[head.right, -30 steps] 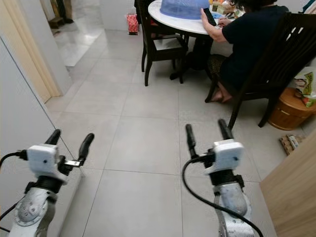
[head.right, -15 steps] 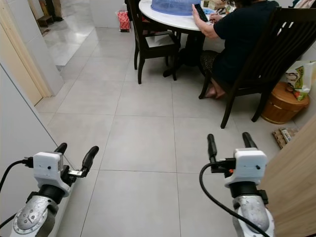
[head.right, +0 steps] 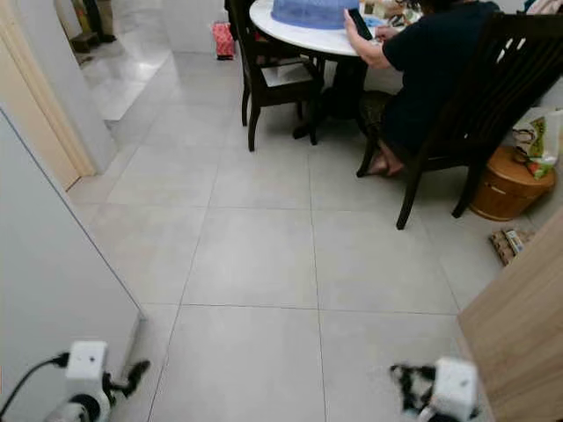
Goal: Restocking fridge
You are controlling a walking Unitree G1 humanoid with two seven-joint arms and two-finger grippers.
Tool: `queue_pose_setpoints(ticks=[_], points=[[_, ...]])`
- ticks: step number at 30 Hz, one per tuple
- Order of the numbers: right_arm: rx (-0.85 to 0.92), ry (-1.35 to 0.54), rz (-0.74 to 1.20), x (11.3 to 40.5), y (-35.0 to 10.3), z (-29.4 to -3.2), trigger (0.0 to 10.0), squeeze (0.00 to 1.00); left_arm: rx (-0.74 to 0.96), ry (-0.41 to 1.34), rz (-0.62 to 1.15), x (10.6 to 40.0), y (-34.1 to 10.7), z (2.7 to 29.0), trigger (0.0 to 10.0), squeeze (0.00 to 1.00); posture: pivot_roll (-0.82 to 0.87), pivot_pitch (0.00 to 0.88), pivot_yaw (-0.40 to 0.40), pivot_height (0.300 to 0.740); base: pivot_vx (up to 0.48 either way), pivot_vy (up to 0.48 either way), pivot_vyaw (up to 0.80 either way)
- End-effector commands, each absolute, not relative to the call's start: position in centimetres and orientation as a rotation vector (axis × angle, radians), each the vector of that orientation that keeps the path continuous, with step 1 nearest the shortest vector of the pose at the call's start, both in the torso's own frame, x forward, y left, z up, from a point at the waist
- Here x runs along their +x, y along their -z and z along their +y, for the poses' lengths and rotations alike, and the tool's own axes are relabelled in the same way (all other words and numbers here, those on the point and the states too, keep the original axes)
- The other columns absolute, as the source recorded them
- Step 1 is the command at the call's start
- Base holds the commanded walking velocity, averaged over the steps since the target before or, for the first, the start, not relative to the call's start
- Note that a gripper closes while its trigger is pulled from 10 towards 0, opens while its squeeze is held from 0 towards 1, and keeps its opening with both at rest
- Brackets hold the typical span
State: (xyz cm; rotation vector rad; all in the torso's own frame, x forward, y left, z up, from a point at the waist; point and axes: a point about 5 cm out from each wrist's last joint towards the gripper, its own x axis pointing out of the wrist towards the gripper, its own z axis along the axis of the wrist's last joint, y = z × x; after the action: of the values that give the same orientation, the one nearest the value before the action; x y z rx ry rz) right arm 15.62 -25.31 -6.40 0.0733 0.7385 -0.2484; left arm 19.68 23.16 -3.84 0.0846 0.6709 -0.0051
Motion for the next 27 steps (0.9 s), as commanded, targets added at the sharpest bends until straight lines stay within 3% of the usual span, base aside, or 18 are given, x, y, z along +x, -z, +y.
queue_pose_setpoints(ticks=[1, 6, 11, 27], points=[[0.072, 0.231, 0.757, 15.6, 6.6, -25.1, 10.0, 0.0, 0.117, 0.026, 0.702, 19.3, 4.4, 22.8, 10.0, 0.0, -0.17, 0.014, 0.002, 0.74, 0.0, 0.0, 0.0], [0.136, 0.143, 0.953, 13.9, 9.3, -22.1, 10.0, 0.0, 0.182, 0.047, 0.902, 17.9, 7.4, 22.1, 10.0, 0.0, -0.15, 0.009, 0.008, 0.74, 0.0, 0.0, 0.0], [0.127, 0.14, 0.985, 13.9, 9.6, -21.3, 10.0, 0.0, 0.2, -0.01, 0.989, 16.7, 8.2, 22.5, 10.0, 0.0, -0.17, 0.003, 0.009, 0.74, 0.0, 0.0, 0.0], [0.097, 0.06, 0.999, 14.7, 9.7, -19.1, 10.0, 0.0, 0.186, -0.012, 0.972, 17.2, 8.2, 22.1, 10.0, 0.0, -0.15, 0.007, 0.0, 0.74, 0.0, 0.0, 0.0]])
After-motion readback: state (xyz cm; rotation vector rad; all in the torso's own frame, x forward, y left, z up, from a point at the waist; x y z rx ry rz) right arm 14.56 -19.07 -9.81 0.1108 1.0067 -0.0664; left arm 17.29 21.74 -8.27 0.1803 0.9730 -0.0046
